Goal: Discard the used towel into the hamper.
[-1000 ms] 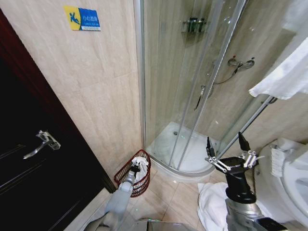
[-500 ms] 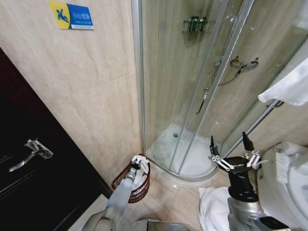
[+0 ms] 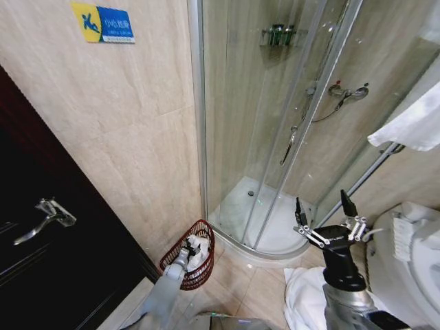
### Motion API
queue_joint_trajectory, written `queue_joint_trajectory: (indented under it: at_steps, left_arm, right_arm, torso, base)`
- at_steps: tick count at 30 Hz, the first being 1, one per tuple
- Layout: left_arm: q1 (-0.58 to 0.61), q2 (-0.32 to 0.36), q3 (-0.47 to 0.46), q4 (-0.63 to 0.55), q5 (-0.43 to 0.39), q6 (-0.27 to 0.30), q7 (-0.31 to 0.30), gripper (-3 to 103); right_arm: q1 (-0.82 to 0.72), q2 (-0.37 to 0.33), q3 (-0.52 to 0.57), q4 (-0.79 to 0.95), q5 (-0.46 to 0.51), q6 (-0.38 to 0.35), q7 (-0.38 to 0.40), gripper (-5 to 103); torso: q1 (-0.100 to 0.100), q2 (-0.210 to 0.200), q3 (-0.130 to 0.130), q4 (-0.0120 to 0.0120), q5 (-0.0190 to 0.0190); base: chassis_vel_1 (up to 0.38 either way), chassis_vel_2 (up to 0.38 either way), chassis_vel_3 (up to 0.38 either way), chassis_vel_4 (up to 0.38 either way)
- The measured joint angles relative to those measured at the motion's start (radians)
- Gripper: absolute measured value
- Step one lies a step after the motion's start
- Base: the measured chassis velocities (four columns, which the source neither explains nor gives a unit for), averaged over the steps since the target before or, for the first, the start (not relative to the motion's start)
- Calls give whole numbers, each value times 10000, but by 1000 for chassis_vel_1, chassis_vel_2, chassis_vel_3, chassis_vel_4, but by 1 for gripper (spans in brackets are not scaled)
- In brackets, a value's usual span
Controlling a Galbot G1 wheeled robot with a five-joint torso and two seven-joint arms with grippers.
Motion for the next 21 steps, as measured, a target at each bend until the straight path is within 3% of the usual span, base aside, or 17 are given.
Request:
queue_joint_trajectory:
  at_steps: [2, 6, 8, 14, 17, 18, 19, 21]
  left_arm:
    - [162, 76, 5, -208, -379, 30, 64, 99]
    - [401, 107, -18, -457, -432, 14, 85, 100]
    - [919, 69, -67, -1114, -618, 217, 77, 100]
    - [1661, -4, -198, -2305, -130, 442, -52, 100]
    - [2628, 167, -186, -4357, -1697, 1487, 27, 100]
    - [2628, 167, -186, -4357, -1697, 1487, 27, 100]
    - [2957, 218, -260, -5160, -2111, 1777, 64, 100]
    - [3333, 258, -449, -6101, -2169, 1835, 65, 100]
  right_arm:
    - [-9, 1, -15, 9, -4, 14, -26, 100]
    - [-15, 3, -14, 11, -3, 43, -38, 100]
    - [-61, 4, 44, 32, -25, 70, -94, 100]
    - [-72, -12, 86, 66, -348, 21, -35, 100]
    - [-28, -45, 4, 221, -426, -136, 223, 100]
    - [-28, -45, 4, 221, -426, -136, 223, 100]
    - [7, -63, 4, 242, -427, -173, 269, 100]
    - [57, -90, 9, 295, -433, -272, 403, 100]
  torso:
    - [1, 0, 0, -1, 1]
    - [1, 0, 0, 0, 1]
    - [1, 0, 0, 0, 0]
    - [1, 0, 0, 0, 0]
    - [2, 0, 0, 1, 1]
    - [2, 0, 0, 1, 1]
    - [2, 0, 0, 2, 1]
    - [1, 1, 0, -1, 1]
  base:
    - [0, 0, 0, 0]
    - [0, 0, 0, 0]
    - [0, 0, 0, 0]
    - [0, 0, 0, 0]
    - [0, 0, 0, 0]
    - [0, 0, 0, 0]
    - [0, 0, 0, 0]
    - [0, 0, 0, 0]
